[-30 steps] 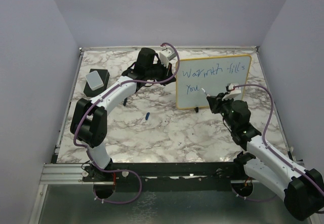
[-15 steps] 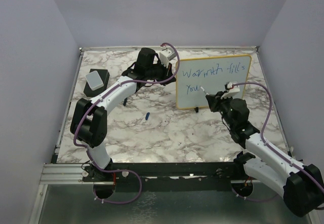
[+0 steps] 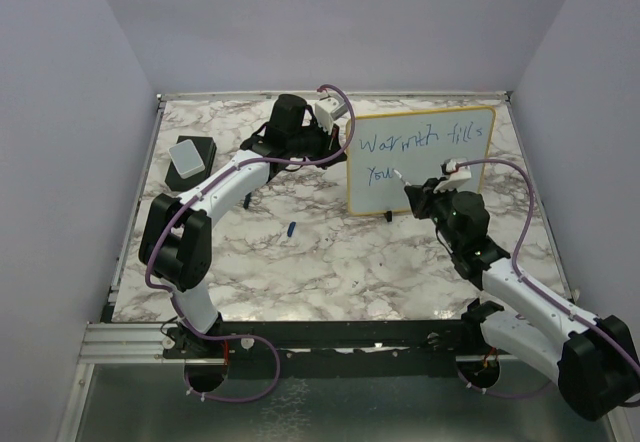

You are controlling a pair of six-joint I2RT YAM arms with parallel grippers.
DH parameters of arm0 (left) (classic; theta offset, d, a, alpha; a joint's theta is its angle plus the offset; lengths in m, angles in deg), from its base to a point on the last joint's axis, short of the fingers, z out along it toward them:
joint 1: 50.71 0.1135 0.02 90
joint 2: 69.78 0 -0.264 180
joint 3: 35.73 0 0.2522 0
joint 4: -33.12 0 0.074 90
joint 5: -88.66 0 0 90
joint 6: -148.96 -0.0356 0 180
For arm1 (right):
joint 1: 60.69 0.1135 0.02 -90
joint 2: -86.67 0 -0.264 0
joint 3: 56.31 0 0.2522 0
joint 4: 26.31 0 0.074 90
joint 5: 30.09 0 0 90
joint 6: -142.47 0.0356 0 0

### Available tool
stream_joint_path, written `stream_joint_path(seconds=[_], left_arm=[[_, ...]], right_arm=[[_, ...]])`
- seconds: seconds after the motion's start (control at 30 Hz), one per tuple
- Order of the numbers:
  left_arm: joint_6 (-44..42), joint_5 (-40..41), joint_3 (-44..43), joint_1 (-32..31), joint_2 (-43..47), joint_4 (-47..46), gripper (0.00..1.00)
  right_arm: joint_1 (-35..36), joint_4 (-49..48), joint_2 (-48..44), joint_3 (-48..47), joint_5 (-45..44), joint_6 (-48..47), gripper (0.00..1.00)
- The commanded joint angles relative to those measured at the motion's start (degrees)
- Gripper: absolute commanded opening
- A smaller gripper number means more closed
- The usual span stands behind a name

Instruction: Write a sentence on the whiteboard

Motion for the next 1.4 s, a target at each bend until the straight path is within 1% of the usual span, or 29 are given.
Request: stream_joint_path(seconds=[0.0,0.4,0.67,0.93,1.37], left_arm=[[-0.5,-0.8,-1.0,-0.3,1.1,0.3,0.0],[-0.4,-0.8,-0.9,-0.3,1.2,0.3,0.0],[-0.4,-0.8,-1.0,-0.3,1.3,0.4,0.0],[-0.4,-0.9,-1.0,-0.3,1.2,0.4,0.0],[-0.5,-0.9,-1.0,-0.3,1.2,0.3,0.0]], right_arm=[[-0.3,0.1,-0.5,-1.3,-4.5,-0.8,0.01],[-0.3,2.9,-1.7,0.7,-4.5,0.8,0.01],[-0.3,3.2,-0.8,1.6,-3.1,1.1,0.01],[-0.3,3.5,-1.8,3.7,-2.4,2.5,0.01],[-0.3,2.8,-1.6,1.7,-3.4,1.6,0.01]])
